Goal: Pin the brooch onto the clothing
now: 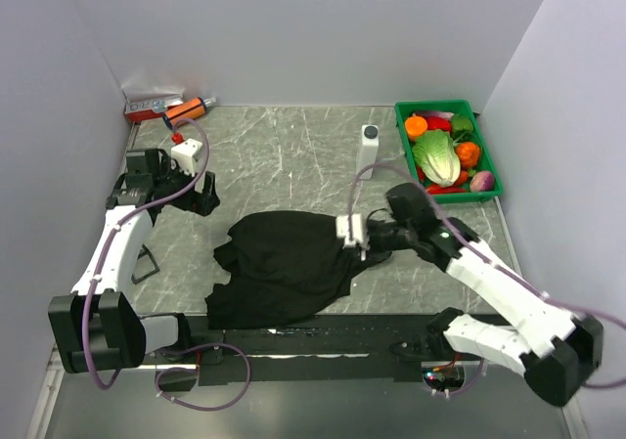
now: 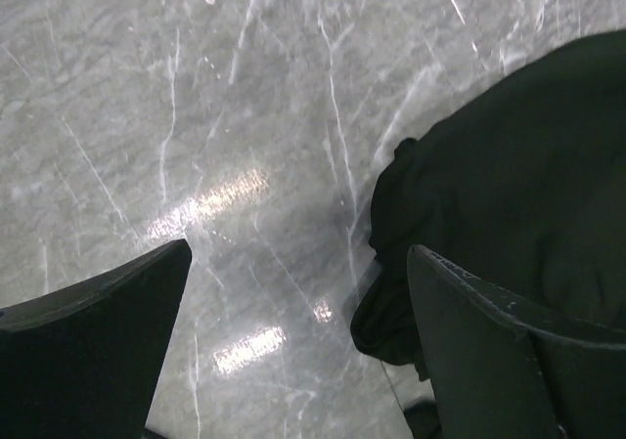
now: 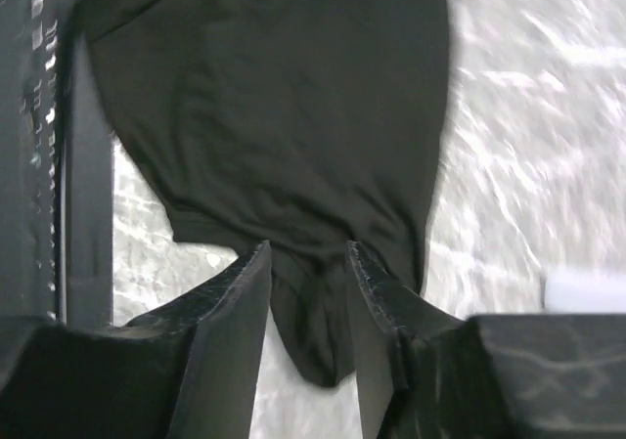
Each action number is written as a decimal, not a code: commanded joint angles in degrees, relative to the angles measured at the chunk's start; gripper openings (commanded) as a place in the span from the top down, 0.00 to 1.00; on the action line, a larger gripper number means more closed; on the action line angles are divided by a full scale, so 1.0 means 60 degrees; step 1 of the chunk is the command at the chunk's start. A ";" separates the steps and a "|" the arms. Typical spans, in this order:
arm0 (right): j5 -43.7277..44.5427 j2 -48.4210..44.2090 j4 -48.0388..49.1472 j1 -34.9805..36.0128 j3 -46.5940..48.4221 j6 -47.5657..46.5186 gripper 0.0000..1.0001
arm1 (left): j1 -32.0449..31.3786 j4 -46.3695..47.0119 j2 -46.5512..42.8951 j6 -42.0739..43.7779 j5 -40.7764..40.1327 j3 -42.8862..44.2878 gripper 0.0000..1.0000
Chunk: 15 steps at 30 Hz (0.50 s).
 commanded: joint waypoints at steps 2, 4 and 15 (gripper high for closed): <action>-0.0754 0.1321 0.0083 0.1056 -0.0660 -0.3193 0.62 | 0.0035 -0.0670 -0.0273 0.0572 0.0117 0.0263 0.01; -0.0961 0.1848 0.0069 0.1422 -0.0778 -0.3794 0.62 | 0.0035 -0.0861 -0.0419 0.0543 0.0044 0.0234 0.01; -0.1503 0.4088 0.2776 0.3780 -0.0895 -0.3664 0.52 | 0.0050 0.0018 -0.0085 -0.0746 -0.0485 -0.0090 0.01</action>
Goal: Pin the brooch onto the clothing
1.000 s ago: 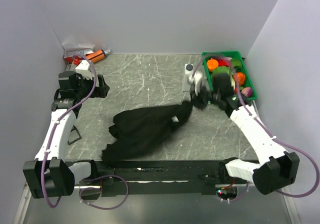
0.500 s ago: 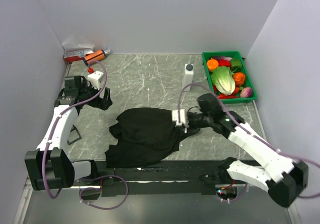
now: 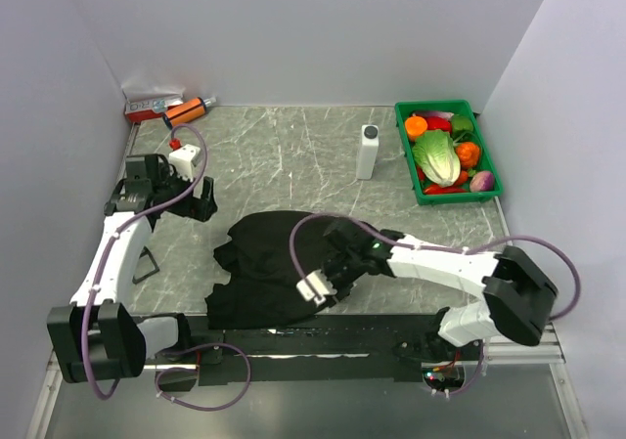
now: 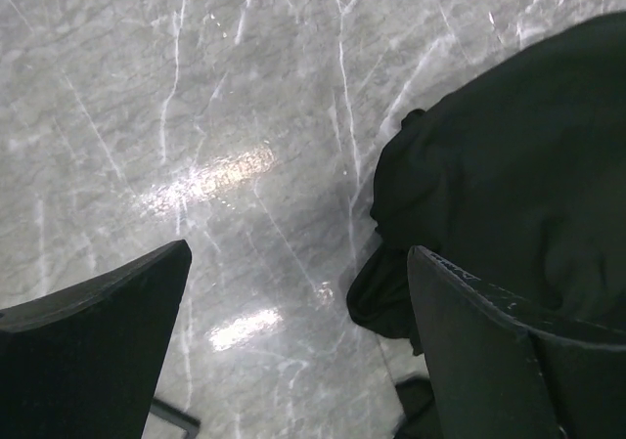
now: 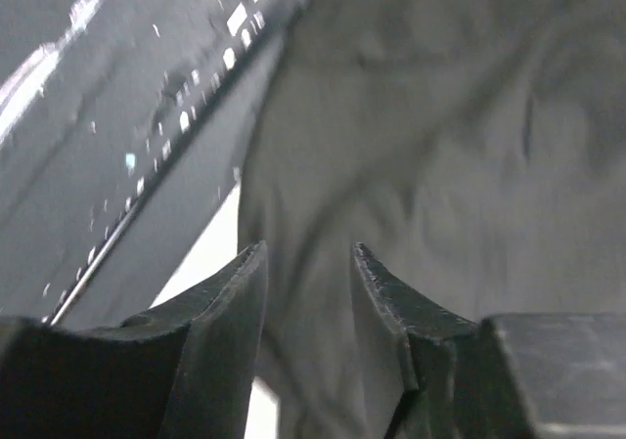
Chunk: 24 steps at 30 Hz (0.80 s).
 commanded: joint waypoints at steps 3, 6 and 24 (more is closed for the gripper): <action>-0.0469 0.1359 0.1391 0.1164 0.0289 -0.0215 0.49 | 0.0035 0.0260 0.0946 -0.0889 0.0114 0.0697 0.02; -0.0176 0.2398 0.0865 0.1238 0.1079 0.0091 0.55 | 0.0035 0.0201 0.0699 -0.0758 0.0114 0.0727 0.02; 0.2007 0.5025 -0.0807 -0.1647 0.4875 0.1733 0.57 | 0.0035 0.0405 -0.0298 -0.1153 -0.0062 0.0346 0.01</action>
